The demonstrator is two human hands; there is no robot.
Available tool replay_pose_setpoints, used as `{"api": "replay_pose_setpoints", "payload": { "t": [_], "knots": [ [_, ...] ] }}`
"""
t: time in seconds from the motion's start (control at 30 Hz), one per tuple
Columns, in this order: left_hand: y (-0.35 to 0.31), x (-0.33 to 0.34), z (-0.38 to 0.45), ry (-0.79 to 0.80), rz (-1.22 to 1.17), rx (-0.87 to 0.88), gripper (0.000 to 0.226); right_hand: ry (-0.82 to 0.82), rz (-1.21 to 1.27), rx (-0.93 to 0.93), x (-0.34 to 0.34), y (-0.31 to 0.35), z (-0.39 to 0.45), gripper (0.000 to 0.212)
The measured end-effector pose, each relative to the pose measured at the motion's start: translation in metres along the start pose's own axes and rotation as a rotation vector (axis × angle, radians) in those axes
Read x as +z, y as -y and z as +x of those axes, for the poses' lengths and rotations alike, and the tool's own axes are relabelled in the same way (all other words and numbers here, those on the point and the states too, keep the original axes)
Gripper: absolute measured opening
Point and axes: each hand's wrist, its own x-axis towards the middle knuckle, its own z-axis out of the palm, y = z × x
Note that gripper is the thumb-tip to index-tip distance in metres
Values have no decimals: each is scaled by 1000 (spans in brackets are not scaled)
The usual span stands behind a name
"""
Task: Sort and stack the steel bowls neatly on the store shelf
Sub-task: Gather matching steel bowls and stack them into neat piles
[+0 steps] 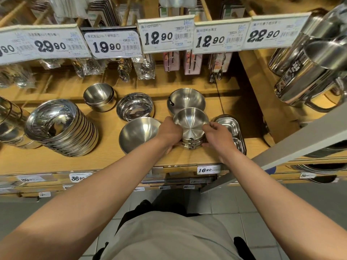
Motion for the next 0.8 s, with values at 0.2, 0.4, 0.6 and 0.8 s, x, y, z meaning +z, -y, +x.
{"api": "replay_pose_setpoints", "payload": {
  "t": [0.2,0.4,0.6,0.8],
  "knots": [
    [-3,-3,2,3,46,42,39,-17,-50,3,-2,-2,3,18],
    [-3,-4,0,3,61,41,41,-18,-107,2,-4,2,3,54],
    [-8,-34,-1,-81,53,88,56,-130,-102,-16,-17,29,17,47],
    [4,-100,9,-244,-135,96,19,-185,1,92,-7,63,70,24]
  ]
}}
